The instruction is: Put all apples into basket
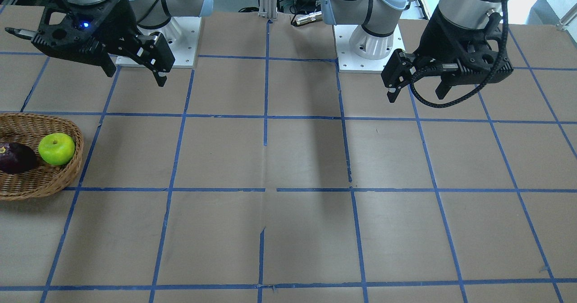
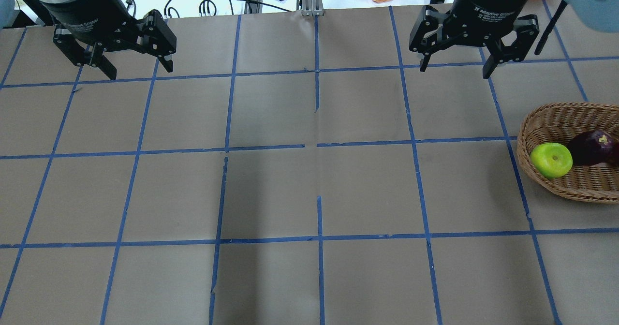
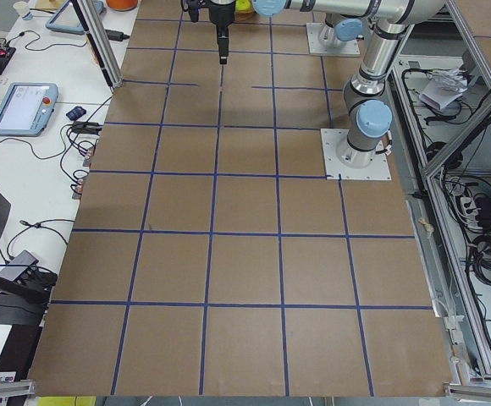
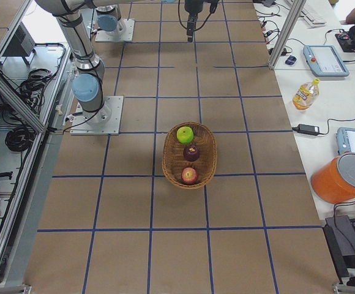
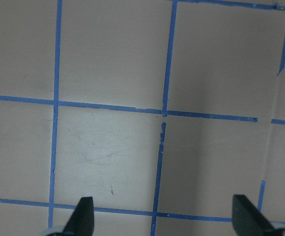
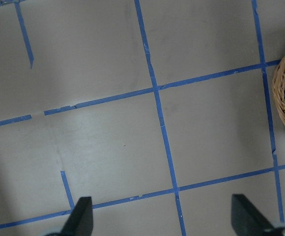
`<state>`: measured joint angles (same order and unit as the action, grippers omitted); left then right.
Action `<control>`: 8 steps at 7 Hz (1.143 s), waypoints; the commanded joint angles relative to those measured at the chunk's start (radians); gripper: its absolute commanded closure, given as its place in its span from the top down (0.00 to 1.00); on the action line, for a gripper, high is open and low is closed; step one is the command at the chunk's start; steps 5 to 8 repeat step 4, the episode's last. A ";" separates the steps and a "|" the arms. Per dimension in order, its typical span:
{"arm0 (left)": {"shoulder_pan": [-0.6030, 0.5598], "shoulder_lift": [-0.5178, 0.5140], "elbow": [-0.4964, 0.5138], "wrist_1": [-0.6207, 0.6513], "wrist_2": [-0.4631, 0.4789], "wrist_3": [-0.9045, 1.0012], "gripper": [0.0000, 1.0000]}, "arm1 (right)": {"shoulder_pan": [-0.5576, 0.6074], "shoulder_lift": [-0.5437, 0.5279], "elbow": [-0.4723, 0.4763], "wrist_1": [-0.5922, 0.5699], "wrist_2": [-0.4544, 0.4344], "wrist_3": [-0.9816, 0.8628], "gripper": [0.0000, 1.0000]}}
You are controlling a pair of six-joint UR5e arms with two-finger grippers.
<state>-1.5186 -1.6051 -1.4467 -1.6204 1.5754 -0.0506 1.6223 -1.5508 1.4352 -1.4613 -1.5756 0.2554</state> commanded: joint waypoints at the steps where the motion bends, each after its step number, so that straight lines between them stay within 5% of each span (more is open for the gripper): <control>1: 0.002 0.000 0.005 0.001 0.000 0.000 1.00 | 0.002 0.000 -0.006 0.002 0.000 0.001 1.00; 8: 0.002 0.001 0.002 0.002 0.000 0.000 1.00 | 0.002 0.003 -0.004 -0.007 0.003 -0.002 1.00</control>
